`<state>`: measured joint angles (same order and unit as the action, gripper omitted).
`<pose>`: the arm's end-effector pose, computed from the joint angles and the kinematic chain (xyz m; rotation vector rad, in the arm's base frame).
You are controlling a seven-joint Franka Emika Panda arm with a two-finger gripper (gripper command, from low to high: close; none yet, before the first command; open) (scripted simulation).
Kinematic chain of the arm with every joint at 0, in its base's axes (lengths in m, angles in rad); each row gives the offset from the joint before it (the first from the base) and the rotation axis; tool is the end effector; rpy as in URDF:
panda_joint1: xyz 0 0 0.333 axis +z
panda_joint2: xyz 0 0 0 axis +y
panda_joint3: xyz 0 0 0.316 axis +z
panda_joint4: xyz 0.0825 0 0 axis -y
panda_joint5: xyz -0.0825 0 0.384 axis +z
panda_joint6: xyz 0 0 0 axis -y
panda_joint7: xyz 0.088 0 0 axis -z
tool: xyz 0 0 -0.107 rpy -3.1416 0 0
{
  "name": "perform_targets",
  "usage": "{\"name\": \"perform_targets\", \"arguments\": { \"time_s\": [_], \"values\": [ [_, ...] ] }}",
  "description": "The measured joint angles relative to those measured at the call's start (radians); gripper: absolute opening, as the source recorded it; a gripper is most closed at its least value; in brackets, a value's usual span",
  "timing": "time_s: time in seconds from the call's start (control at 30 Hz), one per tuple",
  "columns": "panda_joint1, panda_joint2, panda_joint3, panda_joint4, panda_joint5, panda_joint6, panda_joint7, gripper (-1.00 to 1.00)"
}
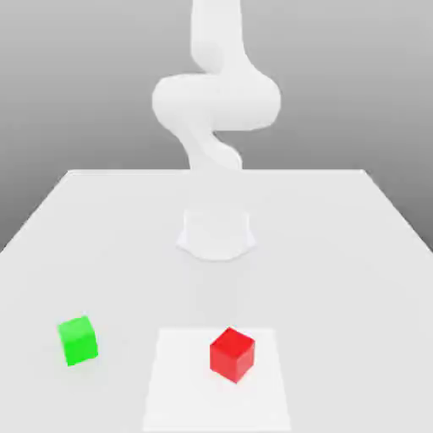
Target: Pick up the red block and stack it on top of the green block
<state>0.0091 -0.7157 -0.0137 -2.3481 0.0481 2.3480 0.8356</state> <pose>0.3799 -0.0027 0.6613 -2.4233 1.1130 -0.8812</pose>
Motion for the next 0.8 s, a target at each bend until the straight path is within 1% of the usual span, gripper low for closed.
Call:
{"name": "perform_targets", "arguments": {
  "time_s": [0.1,0.23,0.4,0.47,0.53,0.63,0.7,0.8],
  "values": [
    [0.014,0.122,-0.01,-0.065,0.061,0.066,0.054,0.0],
    [0.022,0.278,0.004,-0.148,0.122,0.15,0.136,0.0],
    [0.018,0.463,0.044,-0.25,0.147,0.255,0.271,0.0],
    [0.013,0.535,0.062,-0.291,0.133,0.3,0.343,0.0],
    [0.006,0.604,0.075,-0.333,0.098,0.345,0.429,0.0],
    [-0.004,0.703,0.076,-0.396,-0.009,0.413,0.596,0.0],
    [-0.005,0.761,0.07,-0.404,-0.05,0.46,0.646,0.0],
    [0.004,0.848,0.057,-0.396,-0.079,0.533,0.672,0.0]
  ]
}}
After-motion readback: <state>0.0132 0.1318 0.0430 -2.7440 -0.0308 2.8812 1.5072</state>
